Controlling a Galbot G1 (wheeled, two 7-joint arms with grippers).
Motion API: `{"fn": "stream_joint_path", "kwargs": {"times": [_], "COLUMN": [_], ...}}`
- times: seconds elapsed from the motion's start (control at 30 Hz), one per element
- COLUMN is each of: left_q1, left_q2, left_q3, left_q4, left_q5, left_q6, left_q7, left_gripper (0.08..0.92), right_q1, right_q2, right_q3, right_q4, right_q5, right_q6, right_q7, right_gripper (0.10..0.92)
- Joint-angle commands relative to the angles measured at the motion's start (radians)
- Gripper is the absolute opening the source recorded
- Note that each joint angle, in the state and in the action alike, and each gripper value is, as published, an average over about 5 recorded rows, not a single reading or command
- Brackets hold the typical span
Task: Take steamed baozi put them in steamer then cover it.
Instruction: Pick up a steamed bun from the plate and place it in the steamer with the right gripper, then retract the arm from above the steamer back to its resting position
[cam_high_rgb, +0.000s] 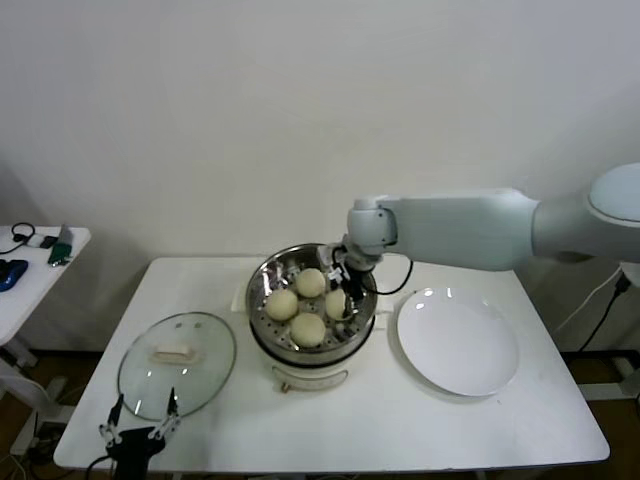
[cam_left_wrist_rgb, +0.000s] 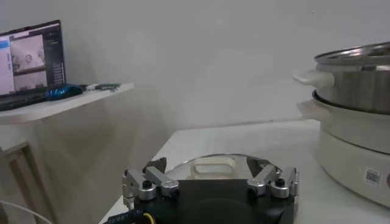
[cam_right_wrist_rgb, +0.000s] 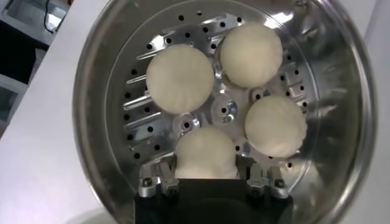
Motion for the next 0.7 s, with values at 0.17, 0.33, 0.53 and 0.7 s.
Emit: {"fn": "stream_joint_path", "kwargs": {"times": [0.17,0.33,0.53,0.7], "left_q1": [-0.001,0.001,0.000,0.000], "left_q2": [0.000,0.000,0.006,0.017], "left_q3": [-0.001,0.000,0.003,0.005], "left_q4": [-0.002,-0.006,-0.012,-0.019], "left_q5": [0.000,0.000,-0.003,-0.017], "left_q6": [0.002,0.000,-0.009,-0.012], "left_q7": [0.000,0.001,0.001,-0.001], "left_gripper": [0.823,0.823,0.823,0.823], "right_q1": [0.005,0.127,0.202,0.102], "right_q2": [-0.008,-0.099,-0.291,-0.471], "right_q3": [0.037,0.072,0.173,0.357], "right_q4": [-0.037,-0.007,0.052,0.112], "right_q5": [-0.009,0.093,0.260,0.354], "right_q6": [0.031,0.084,0.072,0.004], "right_q7": [-0.014,-0.103,-0.088,0.187], "right_gripper": [0.744,0.819,0.823,0.823]}}
